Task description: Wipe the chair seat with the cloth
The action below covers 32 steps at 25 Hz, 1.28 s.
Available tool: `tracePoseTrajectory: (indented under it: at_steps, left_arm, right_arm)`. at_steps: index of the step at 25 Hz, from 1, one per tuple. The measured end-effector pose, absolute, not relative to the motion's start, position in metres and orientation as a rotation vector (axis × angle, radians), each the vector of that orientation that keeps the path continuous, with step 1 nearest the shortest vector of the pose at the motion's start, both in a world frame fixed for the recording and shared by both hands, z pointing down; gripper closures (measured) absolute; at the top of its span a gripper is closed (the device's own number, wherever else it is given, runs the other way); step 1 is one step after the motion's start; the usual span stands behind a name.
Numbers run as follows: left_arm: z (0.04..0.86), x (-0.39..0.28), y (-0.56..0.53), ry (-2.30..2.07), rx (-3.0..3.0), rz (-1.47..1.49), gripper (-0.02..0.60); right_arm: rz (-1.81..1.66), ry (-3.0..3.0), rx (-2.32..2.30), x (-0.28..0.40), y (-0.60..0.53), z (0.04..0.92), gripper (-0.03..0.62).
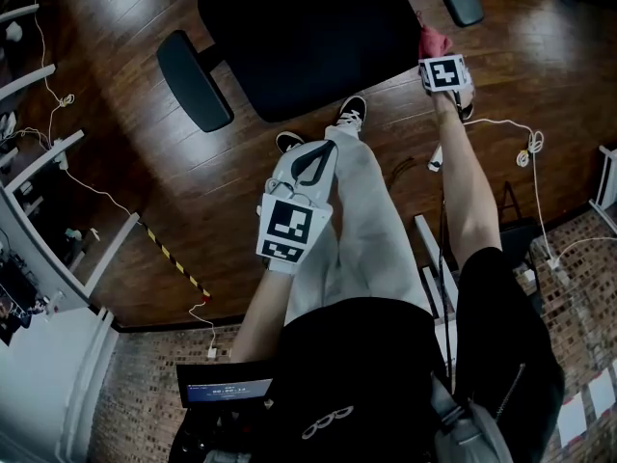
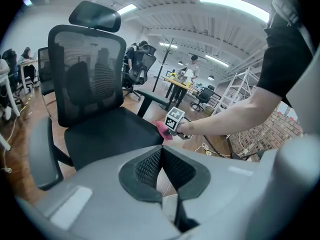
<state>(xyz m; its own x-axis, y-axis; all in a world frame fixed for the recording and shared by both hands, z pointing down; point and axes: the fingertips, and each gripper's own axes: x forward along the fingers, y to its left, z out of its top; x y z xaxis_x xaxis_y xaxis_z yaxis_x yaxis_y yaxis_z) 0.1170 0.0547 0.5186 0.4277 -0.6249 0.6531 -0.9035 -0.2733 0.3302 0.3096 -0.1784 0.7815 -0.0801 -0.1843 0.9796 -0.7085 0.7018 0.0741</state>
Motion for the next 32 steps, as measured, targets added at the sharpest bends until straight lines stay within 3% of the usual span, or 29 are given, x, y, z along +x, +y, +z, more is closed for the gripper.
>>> tracePoseTrajectory:
  at_steps: [16,32]
  left_arm:
    - [0.528,0.086,0.114,-1.317,1.954,0.515,0.591]
    - [0.539,0.043,0.181,-1.363,1.903,0.526,0.591]
  right_arm:
    - [0.514,-1.664,0.438,0.194,-0.030,0.818,0.519]
    - [0.497,-1.917,-0.006,0.003,0.134,0.791,0.519]
